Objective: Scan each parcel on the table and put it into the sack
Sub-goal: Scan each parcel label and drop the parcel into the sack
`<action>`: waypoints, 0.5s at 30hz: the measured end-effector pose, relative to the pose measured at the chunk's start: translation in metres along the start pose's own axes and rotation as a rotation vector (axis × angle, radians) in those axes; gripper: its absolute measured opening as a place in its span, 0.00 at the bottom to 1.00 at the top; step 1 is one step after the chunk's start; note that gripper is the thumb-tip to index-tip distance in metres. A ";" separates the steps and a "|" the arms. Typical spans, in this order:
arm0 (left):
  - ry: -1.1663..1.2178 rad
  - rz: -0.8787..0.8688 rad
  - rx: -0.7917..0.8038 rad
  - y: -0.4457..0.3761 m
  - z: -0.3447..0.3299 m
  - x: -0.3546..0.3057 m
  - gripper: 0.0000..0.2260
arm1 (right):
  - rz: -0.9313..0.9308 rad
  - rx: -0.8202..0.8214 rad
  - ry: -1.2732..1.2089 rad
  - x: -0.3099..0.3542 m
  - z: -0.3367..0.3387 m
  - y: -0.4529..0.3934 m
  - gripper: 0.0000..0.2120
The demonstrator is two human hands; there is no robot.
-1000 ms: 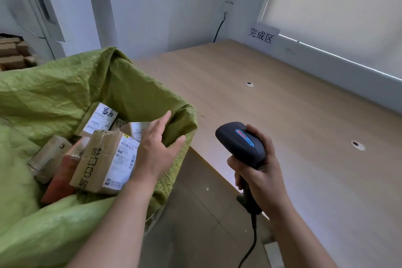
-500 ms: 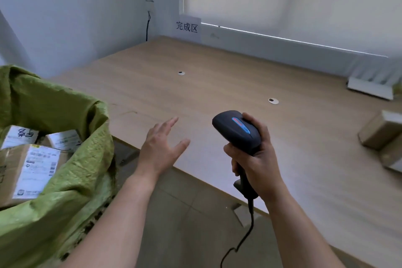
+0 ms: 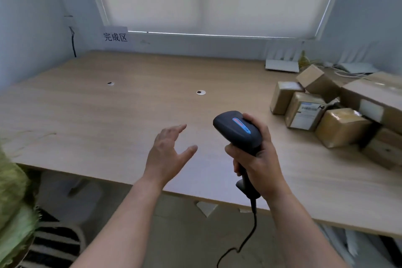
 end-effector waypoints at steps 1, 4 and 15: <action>0.010 -0.017 0.012 -0.003 -0.013 -0.010 0.27 | 0.004 -0.024 -0.003 0.000 0.015 0.002 0.30; 0.031 -0.064 0.054 -0.015 -0.047 -0.035 0.27 | 0.023 -0.096 0.008 0.001 0.056 0.008 0.31; 0.089 -0.197 0.168 -0.076 -0.138 -0.087 0.28 | 0.051 -0.286 0.041 -0.001 0.158 0.000 0.33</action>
Point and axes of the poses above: each hand's wrist, its own y-axis away from the middle knuckle, its own z-axis out of the back of the hand, x = y × z, the point moved 4 cm from there along -y, towards the middle knuckle, and after that the axes turned 15 degrees about -z, right-handed, at the moved point
